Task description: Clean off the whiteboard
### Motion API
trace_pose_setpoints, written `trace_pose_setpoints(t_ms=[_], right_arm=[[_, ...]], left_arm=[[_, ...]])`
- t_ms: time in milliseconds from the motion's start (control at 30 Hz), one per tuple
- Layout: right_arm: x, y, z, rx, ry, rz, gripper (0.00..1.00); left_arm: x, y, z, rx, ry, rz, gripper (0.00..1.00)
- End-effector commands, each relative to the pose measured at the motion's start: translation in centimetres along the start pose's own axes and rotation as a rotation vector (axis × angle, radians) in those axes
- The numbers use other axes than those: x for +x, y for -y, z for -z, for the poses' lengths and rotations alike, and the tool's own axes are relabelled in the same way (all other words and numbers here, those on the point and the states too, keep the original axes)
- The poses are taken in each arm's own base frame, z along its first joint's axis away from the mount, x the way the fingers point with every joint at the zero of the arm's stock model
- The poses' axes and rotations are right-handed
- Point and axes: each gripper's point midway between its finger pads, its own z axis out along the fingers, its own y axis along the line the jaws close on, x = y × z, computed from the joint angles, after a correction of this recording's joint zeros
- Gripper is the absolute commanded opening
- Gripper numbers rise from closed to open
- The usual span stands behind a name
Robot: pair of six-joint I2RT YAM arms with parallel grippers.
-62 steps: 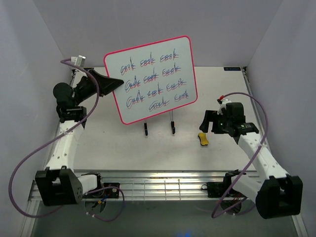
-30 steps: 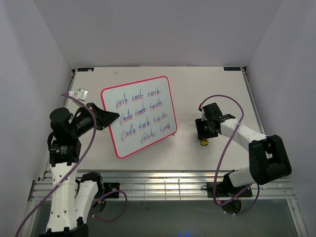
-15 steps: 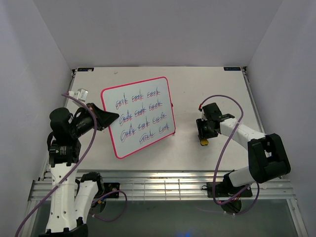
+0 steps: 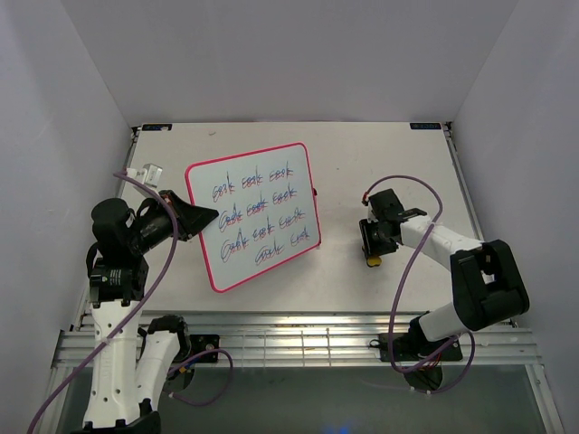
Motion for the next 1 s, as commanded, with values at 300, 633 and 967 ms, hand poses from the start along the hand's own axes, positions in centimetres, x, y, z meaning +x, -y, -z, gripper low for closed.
trace_pose_setpoints(t_ms=[300,633,967], right_arm=[[-5.0,-1.5,8.0,-0.067,0.273,-0.003,0.38],[-7.0,-12.3,18.3,-0.566,0.534,0.120,0.34],[-6.3,-22.2,18.0,-0.579,0.460,0.317,0.35]], left_arm=[[1.4,2.0,-0.6,0.201,-0.065,-0.012,0.00],[8.7,-0.2,-3.3,0.313,-0.250,0.227,0.00],[14.0,-2.5,-5.3,0.237,-0.351,0.395,0.00]])
